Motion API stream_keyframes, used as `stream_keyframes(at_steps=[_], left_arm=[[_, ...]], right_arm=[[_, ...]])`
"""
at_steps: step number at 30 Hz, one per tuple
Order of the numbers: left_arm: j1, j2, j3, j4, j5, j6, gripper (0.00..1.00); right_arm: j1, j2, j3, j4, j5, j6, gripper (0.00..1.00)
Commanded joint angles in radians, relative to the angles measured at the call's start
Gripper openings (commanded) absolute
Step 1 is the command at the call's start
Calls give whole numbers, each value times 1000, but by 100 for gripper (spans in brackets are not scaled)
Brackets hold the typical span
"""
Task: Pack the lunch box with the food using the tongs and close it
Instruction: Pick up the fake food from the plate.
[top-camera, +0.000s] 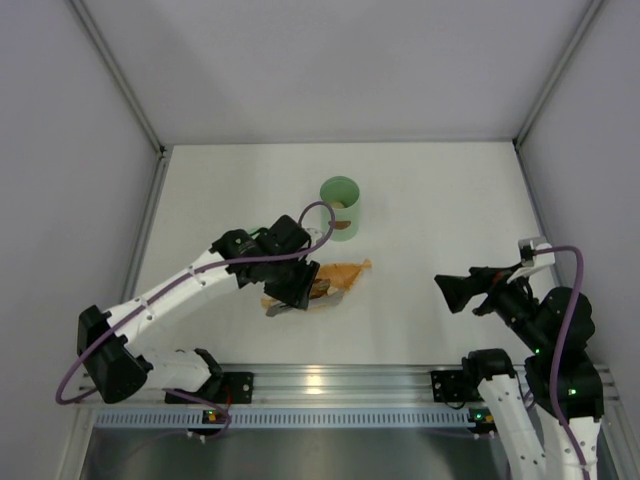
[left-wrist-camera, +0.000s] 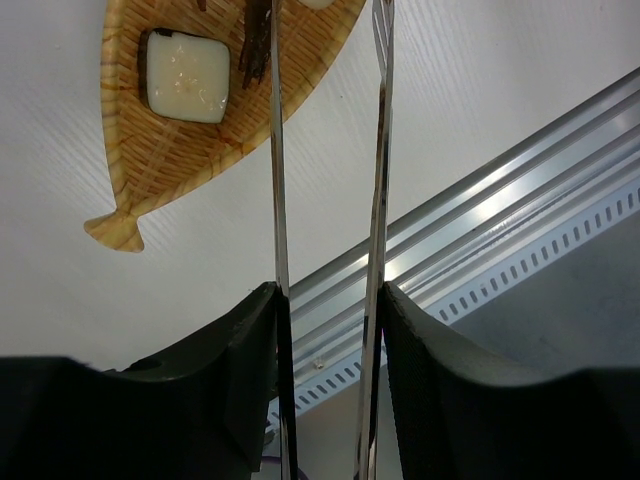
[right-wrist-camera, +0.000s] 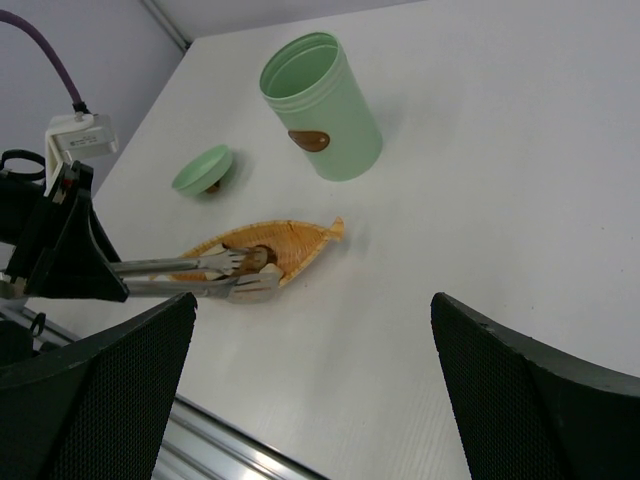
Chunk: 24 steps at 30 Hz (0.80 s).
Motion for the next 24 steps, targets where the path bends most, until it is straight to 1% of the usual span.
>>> stream_keyframes(at_steps=[1,5,9,19,24], left_arm=[[-5,12,0,46,-3,-5,49],[-5,17,14,47,-18,-6,49],[-5,27,26,55,0,-6,48],[-5,35,52,58,13,1,41],[-5,32,72,46,0,4,40]], right_arm=[[7,-15,-3,-10,7,-12,99],[9,-15,-1,-13,10,-14,99],[9,-15,2,-13,10,-14,99],[9,-17,2,-20,13,-15,100],[9,-18,0,-18,15,-15,99]])
